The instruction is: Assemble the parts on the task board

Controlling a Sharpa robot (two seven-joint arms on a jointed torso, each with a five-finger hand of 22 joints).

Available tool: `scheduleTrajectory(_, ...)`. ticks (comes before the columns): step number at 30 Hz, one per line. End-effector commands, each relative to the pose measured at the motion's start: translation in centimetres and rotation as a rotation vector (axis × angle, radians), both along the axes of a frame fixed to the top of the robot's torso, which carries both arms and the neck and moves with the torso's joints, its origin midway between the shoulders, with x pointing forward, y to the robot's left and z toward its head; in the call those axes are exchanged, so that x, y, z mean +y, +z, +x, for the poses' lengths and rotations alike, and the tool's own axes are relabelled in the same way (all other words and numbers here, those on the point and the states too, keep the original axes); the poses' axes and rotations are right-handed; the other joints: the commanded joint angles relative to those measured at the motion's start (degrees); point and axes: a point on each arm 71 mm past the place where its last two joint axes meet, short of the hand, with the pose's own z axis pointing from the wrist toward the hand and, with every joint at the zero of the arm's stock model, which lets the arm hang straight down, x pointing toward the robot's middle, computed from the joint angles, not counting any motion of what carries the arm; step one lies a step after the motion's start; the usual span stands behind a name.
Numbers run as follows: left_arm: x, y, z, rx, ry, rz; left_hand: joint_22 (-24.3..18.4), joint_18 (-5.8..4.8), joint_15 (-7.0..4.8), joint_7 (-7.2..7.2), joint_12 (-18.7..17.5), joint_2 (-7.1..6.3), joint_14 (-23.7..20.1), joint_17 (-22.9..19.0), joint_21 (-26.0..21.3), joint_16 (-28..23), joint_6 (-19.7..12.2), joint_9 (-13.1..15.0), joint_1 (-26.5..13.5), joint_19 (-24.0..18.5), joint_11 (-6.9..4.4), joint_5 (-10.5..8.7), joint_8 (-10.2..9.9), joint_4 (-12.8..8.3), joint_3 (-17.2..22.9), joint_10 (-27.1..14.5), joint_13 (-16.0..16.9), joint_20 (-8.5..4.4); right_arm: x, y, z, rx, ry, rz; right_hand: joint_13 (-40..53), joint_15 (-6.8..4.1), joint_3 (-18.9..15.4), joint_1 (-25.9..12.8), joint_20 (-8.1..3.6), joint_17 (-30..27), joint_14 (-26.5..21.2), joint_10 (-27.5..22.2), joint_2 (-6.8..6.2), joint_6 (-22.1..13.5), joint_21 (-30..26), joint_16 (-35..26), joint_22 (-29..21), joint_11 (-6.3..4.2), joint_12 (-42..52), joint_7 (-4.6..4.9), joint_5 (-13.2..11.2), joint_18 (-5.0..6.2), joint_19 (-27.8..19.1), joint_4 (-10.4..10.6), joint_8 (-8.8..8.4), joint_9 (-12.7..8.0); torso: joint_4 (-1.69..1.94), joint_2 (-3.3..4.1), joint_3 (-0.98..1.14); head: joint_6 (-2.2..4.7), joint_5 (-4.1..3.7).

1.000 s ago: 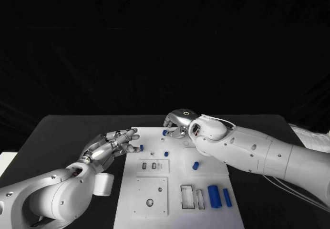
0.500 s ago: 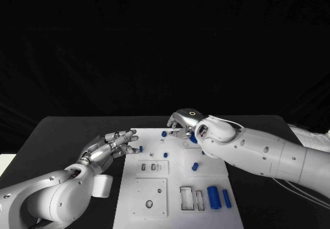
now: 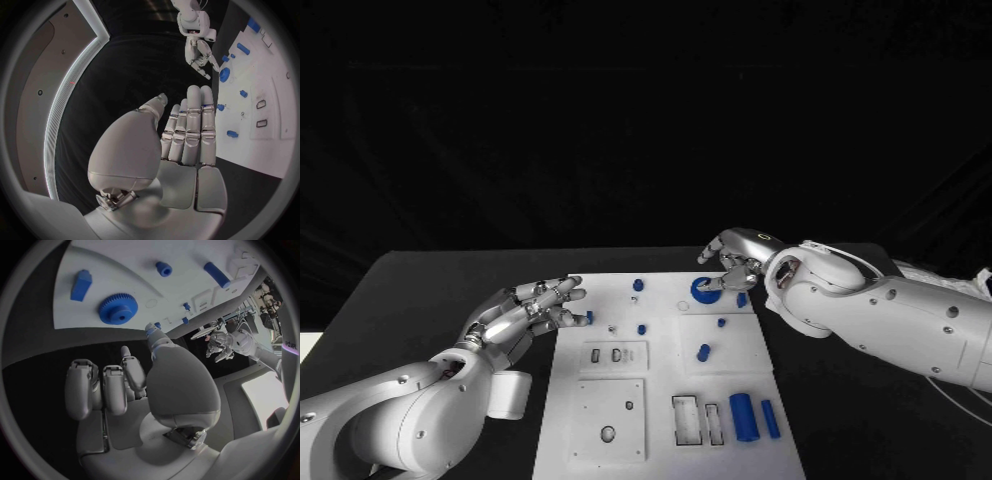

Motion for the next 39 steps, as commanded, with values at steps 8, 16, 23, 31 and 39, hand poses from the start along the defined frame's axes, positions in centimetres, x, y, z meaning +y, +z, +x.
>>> scheduleTrajectory(8, -0.2, 0.1, 0.0, -0.007, -0.020, -0.014, 0.10, 0.00, -0.10, 0.16, 0.03, -0.18, -0.35, 0.09, 0.39, 0.22, -0.39, -0.07, 0.38, -0.33, 0.14, -0.10, -0.10, -0.27, -0.01, -0.44, -0.09, 0.12, -1.4, -1.1, 0.6, 0.125, -0.068, -0.023, 8.05, 0.70, -2.00, 1.74, 0.50, 5.93, 4.37, 2.01, 0.47, -1.08, 0.92, 0.95, 1.51, 0.20, 6.46, 0.23, 0.21, -0.89, 0.46, 2.24, 1.11, 0.11, 0.01, 0.07, 0.03, -0.19, -0.09)
scheduleTrajectory(16, -0.2, 0.1, 0.1, -0.006, -0.020, -0.014, 0.10, 0.00, -0.10, 0.16, 0.03, -0.18, -0.35, 0.09, 0.39, 0.22, -0.39, -0.07, 0.38, -0.33, 0.14, -0.10, -0.10, -0.27, -0.01, -0.44, -0.09, 0.12, -0.9, -1.5, 0.8, 0.127, -0.056, -0.045, 10.56, 0.72, -2.18, 2.27, 0.56, 6.80, 4.51, 3.18, 0.93, -0.55, 1.42, 1.39, 2.43, 0.18, 8.85, 0.14, 0.25, -1.05, 0.78, 2.64, 1.82, 0.22, 0.04, 0.01, -0.08, -0.49, -0.10)
scheduleTrajectory(23, -0.2, 0.1, 0.1, -0.005, -0.020, -0.013, 0.10, 0.00, -0.10, 0.16, 0.03, -0.18, -0.35, 0.09, 0.39, 0.22, -0.39, -0.07, 0.38, -0.33, 0.14, -0.10, -0.10, -0.27, -0.01, -0.44, -0.09, 0.12, -0.5, -1.5, 0.9, 0.123, -0.044, -0.047, 12.03, 0.71, -2.20, 2.58, 0.56, 7.42, 4.62, 3.95, 1.28, -0.25, 1.81, 1.70, 3.17, 0.14, 10.28, 0.09, 0.35, -1.19, 1.05, 2.66, 2.18, 0.26, 0.06, -0.02, -0.10, -0.71, -0.23)
scheduleTrajectory(31, -0.2, 0.1, 0.1, -0.004, -0.021, -0.014, 0.17, -0.01, -0.05, 0.21, 0.04, -0.23, -0.52, 0.15, 0.51, 0.24, -0.50, -0.07, 0.32, -0.54, 0.20, -0.10, -0.09, -0.39, 0.17, -0.60, -0.10, 0.16, -0.2, -1.7, 1.0, 0.123, -0.032, -0.060, 13.53, 0.62, -1.95, 3.37, 0.50, 8.08, 4.73, 4.75, 2.11, 0.73, 2.26, 2.03, 3.98, 0.00, 11.76, -0.10, 0.34, -1.33, 1.33, 2.13, 2.89, 0.38, 0.03, 0.03, -0.11, -0.81, -0.26)
scheduleTrajectory(39, -0.2, 0.1, 0.1, -0.004, -0.022, -0.013, 0.17, -0.01, -0.05, 0.21, 0.04, -0.23, -0.52, 0.15, 0.51, 0.24, -0.50, -0.07, 0.32, -0.54, 0.20, -0.10, -0.09, -0.39, 0.17, -0.60, -0.10, 0.16, 0.2, -1.9, 1.0, 0.127, -0.017, -0.079, 14.62, 0.48, -1.32, 4.44, 0.39, 8.72, 4.83, 5.37, 2.93, 1.86, 2.71, 2.34, 4.87, -0.13, 12.86, -0.27, 0.27, -1.50, 1.62, 1.08, 3.30, 0.43, 0.10, 0.03, -0.08, -0.97, -0.24)
